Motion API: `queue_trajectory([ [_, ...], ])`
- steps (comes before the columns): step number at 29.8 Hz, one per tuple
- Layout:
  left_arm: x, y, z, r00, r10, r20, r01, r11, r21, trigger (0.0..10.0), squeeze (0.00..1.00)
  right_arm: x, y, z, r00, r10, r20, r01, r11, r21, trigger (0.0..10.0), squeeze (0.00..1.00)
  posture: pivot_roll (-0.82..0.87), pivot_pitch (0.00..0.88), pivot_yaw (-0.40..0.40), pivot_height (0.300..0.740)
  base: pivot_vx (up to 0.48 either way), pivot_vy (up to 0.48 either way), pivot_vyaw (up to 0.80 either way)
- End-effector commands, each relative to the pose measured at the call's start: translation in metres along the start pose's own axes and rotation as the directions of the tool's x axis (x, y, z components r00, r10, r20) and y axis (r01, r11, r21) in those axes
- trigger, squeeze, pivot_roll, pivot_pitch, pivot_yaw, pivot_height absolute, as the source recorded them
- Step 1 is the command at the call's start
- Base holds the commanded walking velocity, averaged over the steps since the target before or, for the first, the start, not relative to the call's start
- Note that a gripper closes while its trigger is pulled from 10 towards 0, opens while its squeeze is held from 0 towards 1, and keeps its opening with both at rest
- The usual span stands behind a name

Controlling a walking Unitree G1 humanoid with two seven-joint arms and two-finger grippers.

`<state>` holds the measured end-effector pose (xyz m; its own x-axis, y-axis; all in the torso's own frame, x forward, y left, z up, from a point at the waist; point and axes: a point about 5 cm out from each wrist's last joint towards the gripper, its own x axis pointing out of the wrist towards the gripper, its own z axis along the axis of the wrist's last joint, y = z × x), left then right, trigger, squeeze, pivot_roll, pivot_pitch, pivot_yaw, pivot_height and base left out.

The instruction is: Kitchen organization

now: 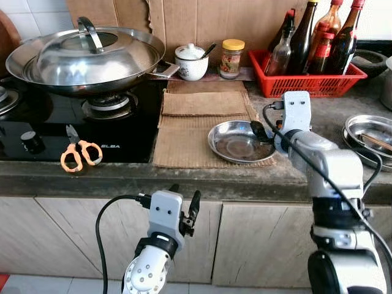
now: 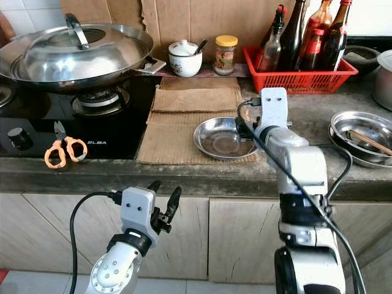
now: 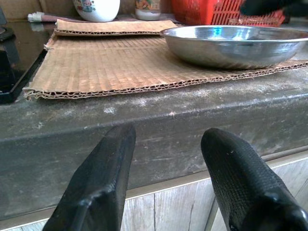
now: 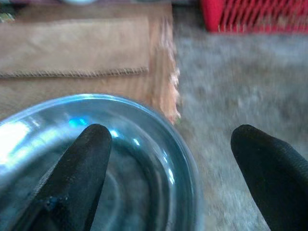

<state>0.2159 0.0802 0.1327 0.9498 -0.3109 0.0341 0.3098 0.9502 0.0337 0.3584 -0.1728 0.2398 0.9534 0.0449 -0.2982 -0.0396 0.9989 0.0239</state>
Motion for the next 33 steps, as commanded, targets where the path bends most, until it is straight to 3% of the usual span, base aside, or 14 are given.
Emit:
queue_trajectory([
  [1,-0.001,0.000,0.003,1.000,0.001,0.007,-0.001,1.000,-0.002,10.0,0.00,0.001,-0.003,0.003,1.000,-0.007,-0.030,0.007,1.000,0.004,10.0,0.00,0.08,0.090,-0.036,0.740,0.000,0.000,0.00],
  [11,-0.001,0.000,0.003,1.000,0.003,0.005,-0.003,1.000,-0.001,10.0,0.00,0.004,-0.006,0.002,0.994,-0.007,-0.105,0.008,1.000,0.006,10.0,0.00,0.08,0.089,-0.036,0.740,0.000,0.000,0.00],
  [16,-0.001,0.000,0.002,1.000,0.002,0.000,-0.002,1.000,0.005,10.0,0.00,0.004,-0.001,-0.007,0.971,0.076,-0.225,-0.070,0.997,0.034,10.0,0.00,0.08,0.092,-0.037,0.740,0.000,0.000,0.00],
  [21,-0.002,0.000,0.002,1.000,0.005,-0.001,-0.005,1.000,0.007,10.0,0.00,0.003,-0.002,-0.009,0.962,0.078,-0.260,-0.074,0.997,0.024,10.0,0.00,0.08,0.092,-0.037,0.740,0.000,0.000,0.00],
  [22,-0.002,0.000,0.001,1.000,0.005,-0.002,-0.005,1.000,0.007,10.0,0.00,0.003,-0.002,-0.009,0.960,0.080,-0.267,-0.077,0.997,0.024,1.5,0.00,0.08,0.092,-0.037,0.740,0.000,0.000,0.00],
  [23,-0.002,0.000,0.001,1.000,0.005,-0.002,-0.005,1.000,0.007,10.0,0.00,0.003,-0.002,-0.010,0.958,0.084,-0.274,-0.079,0.996,0.029,0.0,0.00,0.08,0.092,-0.037,0.740,0.000,0.000,0.00],
  [33,-0.002,0.000,0.001,1.000,0.008,-0.004,-0.008,1.000,0.009,10.0,0.00,0.003,-0.002,-0.012,0.954,0.074,-0.292,-0.058,0.996,0.063,0.0,0.00,0.08,0.093,-0.038,0.740,0.000,0.000,0.00],
])
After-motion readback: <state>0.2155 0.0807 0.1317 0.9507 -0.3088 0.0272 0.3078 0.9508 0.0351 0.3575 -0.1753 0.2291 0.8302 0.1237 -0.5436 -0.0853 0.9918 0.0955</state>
